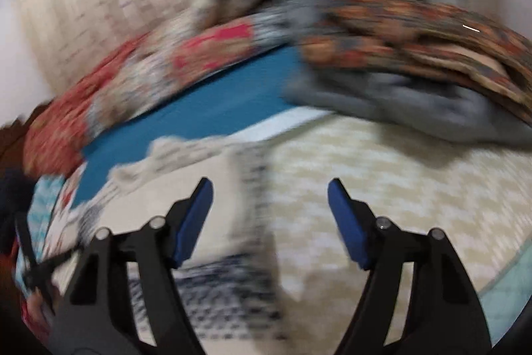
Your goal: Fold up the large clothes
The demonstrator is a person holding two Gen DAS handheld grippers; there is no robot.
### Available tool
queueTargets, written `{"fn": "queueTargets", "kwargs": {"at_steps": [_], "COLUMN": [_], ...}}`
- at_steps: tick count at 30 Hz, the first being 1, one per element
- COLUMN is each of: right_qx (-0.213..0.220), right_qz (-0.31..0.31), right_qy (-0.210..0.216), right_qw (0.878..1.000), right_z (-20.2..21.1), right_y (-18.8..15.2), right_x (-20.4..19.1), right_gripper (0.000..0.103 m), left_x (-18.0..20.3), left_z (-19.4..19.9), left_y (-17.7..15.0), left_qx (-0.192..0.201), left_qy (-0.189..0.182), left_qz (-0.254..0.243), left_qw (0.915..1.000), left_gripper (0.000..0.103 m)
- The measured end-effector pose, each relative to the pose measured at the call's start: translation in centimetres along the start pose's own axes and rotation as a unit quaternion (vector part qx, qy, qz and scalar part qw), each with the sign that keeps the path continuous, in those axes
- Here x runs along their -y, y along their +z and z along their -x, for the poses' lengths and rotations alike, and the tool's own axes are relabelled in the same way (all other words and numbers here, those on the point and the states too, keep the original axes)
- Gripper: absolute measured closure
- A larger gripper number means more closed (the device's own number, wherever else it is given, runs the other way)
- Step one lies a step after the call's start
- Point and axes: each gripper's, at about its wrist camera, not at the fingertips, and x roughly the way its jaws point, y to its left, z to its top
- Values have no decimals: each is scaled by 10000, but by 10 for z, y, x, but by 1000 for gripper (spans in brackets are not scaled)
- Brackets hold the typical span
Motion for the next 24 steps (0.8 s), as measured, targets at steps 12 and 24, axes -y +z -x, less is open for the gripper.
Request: {"fn": "queueTargets", "kwargs": {"at_steps": [12, 24], "right_qx": [-1064, -906], "right_qz": [553, -42], "right_qy": [-667, -252], "right_qw": [9905, 9956], "right_z": [-143, -61], "right_y": [-3, -21], "right_x": [-15, 18], "right_gripper": [24, 22], "left_x": [4, -2], "left_z": [-87, 3], "left_y": [21, 0], "left_qx": [-571, -248], "left_qy": [771, 531], "left_qz": [-599, -1035], "left_qw": [9936, 9929], "left_gripper": [10, 10]}}
